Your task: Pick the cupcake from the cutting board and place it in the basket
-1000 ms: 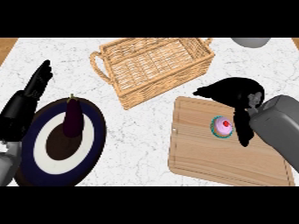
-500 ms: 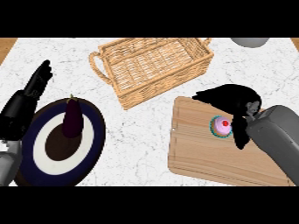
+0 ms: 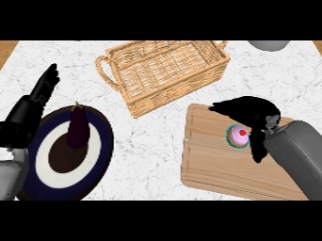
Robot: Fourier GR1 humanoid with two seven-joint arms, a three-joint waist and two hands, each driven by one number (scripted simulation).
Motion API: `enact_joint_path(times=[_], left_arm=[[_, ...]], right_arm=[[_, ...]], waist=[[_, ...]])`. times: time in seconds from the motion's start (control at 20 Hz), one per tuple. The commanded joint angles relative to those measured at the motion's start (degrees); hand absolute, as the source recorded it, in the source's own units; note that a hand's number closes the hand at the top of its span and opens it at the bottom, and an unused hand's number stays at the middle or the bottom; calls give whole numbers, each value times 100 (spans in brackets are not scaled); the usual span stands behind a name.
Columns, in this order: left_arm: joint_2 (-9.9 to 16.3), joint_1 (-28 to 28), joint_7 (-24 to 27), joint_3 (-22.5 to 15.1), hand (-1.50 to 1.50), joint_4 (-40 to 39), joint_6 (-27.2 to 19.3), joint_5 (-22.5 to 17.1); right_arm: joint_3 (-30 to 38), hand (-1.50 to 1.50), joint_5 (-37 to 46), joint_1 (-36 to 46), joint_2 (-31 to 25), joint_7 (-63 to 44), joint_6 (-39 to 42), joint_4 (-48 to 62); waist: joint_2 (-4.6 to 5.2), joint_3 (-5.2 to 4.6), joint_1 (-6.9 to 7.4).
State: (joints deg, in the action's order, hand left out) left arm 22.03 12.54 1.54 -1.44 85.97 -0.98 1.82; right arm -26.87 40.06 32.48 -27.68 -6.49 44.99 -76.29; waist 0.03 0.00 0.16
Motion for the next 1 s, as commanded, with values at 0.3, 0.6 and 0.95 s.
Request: enact_joint_path(times=[0.3,0.6,0.95], left_arm=[[-270,-147,-417,164,0,649,192,218],[-377,-320,-60,331,0,453,272,421],[-499,-154,53,360,0,196,435,485]], right_arm=[[285,-150,875,-291,272,445,-37,320],[403,-150,1325,-471,562,467,-200,365],[678,150,1420,-188,1221,470,-238,1215]], waist=[[-6,0,3],[-4,0,-1],[7,0,18]])
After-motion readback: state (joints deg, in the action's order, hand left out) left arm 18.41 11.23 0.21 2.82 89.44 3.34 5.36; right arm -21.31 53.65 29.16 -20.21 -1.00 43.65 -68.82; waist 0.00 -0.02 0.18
